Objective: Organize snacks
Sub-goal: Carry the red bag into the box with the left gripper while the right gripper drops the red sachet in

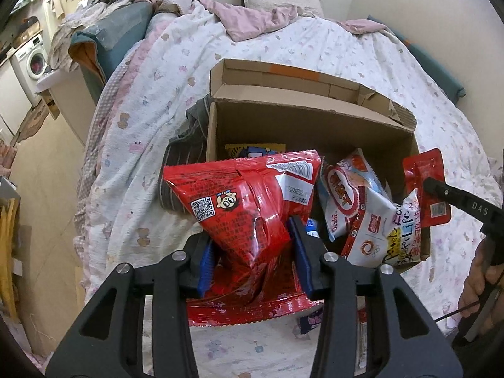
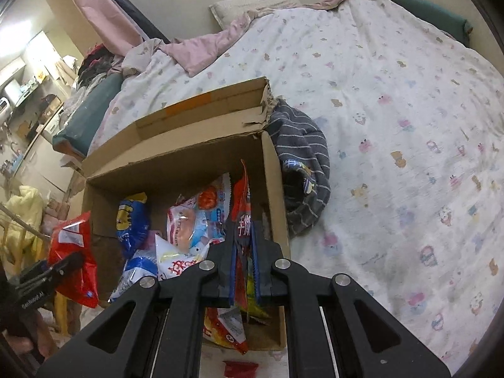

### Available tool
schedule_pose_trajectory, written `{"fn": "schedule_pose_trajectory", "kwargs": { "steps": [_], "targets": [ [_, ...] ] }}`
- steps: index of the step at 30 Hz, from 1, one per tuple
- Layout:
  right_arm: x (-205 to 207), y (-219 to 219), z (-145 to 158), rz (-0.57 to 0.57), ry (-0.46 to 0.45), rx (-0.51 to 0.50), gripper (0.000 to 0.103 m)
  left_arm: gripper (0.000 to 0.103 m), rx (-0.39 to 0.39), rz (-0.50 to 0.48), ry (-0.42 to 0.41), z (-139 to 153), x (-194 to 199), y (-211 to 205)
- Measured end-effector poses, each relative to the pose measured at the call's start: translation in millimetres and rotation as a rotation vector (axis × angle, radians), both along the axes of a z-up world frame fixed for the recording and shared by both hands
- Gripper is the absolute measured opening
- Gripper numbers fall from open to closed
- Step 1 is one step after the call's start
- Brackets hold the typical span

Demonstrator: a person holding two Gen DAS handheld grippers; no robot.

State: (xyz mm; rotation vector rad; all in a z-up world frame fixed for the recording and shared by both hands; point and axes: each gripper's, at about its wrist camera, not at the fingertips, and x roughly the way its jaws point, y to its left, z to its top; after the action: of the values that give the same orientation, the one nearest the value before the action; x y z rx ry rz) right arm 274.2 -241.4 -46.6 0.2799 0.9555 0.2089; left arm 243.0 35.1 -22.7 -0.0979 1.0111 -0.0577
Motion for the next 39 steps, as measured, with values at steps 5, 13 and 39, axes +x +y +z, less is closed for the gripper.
{"fn": "schedule_pose_trajectory", "kwargs": {
  "steps": [5,13,39],
  "targets": [
    [1.7,-0.3,-3.0,0.009,0.028,0.021,0.014,0.042,-0.011,0.000,0.005,-1.0,1.8,0.1],
    [0.0,-2.3,1.6,0.008,0.010,0.053,0.026,0.054,-0.003,-0.019,0.009,0.0,-1.0,-3.9],
    [-16.9,8.1,25.6,0.044,-0.027,0.035,0.069,0.070,-0.012,-0.031,-0.021,6.8,-13.6,-6.9]
  ]
}}
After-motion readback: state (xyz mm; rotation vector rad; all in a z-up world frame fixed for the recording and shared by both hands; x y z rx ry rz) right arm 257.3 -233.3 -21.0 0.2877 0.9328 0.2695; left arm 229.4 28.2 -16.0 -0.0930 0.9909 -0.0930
